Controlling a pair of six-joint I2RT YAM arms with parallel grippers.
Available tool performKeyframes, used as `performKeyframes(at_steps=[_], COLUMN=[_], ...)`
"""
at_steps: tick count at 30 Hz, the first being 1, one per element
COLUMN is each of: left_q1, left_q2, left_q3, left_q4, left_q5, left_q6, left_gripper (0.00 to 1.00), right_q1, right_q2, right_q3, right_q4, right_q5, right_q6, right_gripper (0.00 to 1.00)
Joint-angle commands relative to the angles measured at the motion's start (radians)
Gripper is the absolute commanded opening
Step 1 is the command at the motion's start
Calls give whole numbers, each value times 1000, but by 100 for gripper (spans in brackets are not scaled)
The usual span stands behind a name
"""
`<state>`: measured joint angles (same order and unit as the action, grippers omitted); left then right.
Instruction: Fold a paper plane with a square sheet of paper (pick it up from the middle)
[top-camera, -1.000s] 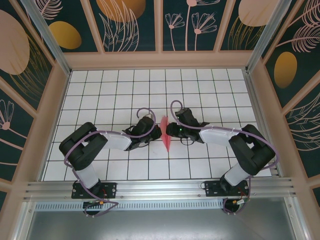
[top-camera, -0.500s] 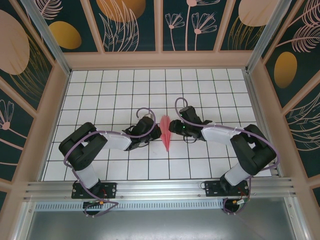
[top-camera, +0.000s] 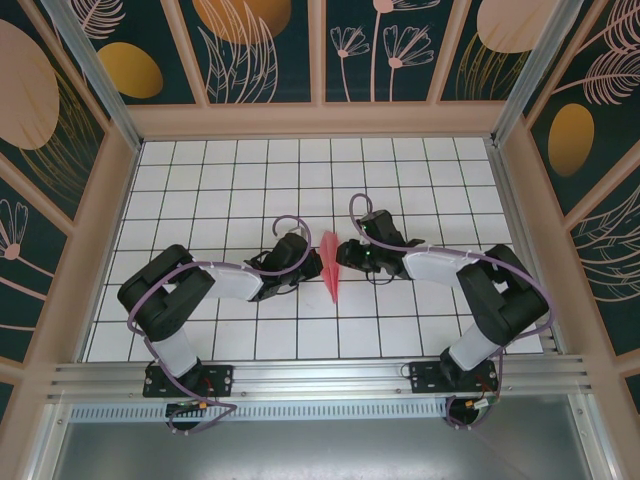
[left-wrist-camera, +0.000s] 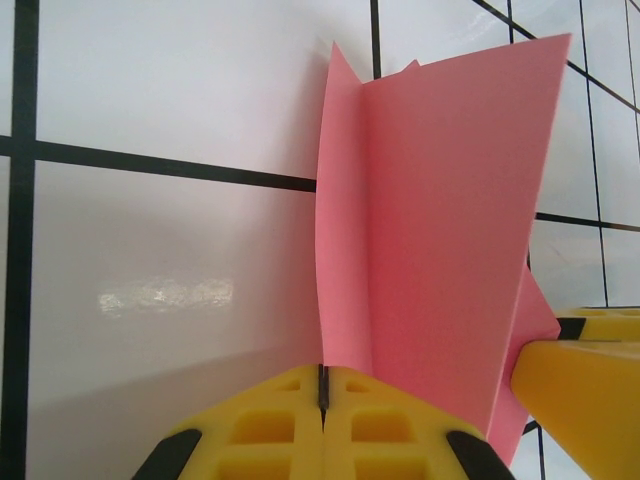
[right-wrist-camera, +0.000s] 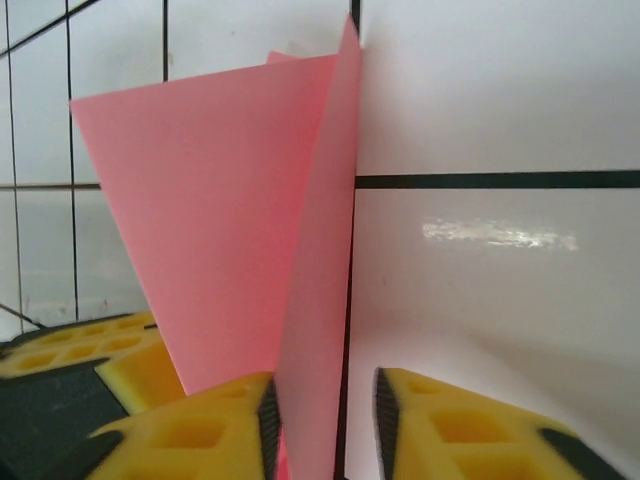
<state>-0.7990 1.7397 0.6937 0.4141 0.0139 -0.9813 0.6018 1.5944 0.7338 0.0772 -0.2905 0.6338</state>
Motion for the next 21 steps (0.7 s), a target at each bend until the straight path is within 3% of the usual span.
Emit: performKeyframes(at_steps=[1, 3, 6, 21], left_q1=[-6, -5, -6, -5], left_q2=[-20, -20, -20, -6], left_q3=[12, 10, -1, -46], left_q4=[-13, -14, -11, 74], left_q5=[-13, -19, -40, -35], left_q6=[0, -7, -24, -110], left_gripper=[0, 0, 0, 0], right_q1=[-16, -26, -41, -49], right_q2=[32, 41, 42, 72], right_q3=[26, 27, 21, 28], right_q4=[3, -16, -43, -98], right_q5=[-4, 26, 74, 83], right_q6=[-3, 6, 16, 23], right_gripper=[17, 6, 0, 5])
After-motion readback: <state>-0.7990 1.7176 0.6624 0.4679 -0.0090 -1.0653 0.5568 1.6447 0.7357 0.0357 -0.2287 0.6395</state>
